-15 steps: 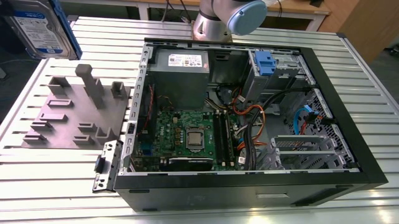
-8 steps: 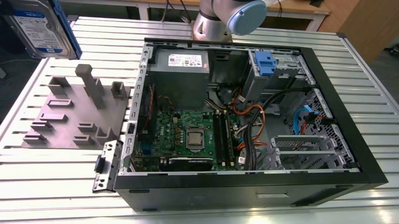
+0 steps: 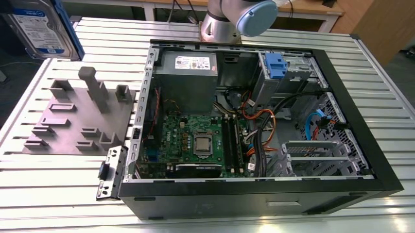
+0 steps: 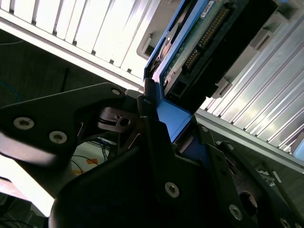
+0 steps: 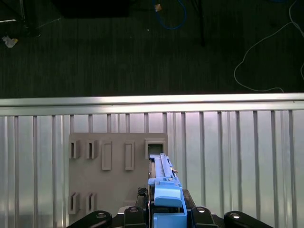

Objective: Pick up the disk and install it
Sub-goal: 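Pick up the disk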

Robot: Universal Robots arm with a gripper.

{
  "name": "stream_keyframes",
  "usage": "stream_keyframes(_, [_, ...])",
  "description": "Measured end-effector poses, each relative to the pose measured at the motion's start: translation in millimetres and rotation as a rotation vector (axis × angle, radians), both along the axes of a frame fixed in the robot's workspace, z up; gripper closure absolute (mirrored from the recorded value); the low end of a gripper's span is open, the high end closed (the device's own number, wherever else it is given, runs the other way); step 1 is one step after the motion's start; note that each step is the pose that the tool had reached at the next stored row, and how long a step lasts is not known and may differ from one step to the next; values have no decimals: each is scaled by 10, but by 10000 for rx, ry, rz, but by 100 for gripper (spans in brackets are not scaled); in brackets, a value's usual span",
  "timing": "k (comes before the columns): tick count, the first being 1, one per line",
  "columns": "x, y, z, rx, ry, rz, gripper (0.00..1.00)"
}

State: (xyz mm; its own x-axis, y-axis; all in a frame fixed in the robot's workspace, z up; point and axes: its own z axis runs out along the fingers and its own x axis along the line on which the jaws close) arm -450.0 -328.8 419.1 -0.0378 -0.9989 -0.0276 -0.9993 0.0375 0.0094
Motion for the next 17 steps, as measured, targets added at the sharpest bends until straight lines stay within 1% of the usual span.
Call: stream_keyframes(17, [0,0,95,0,0,0,64])
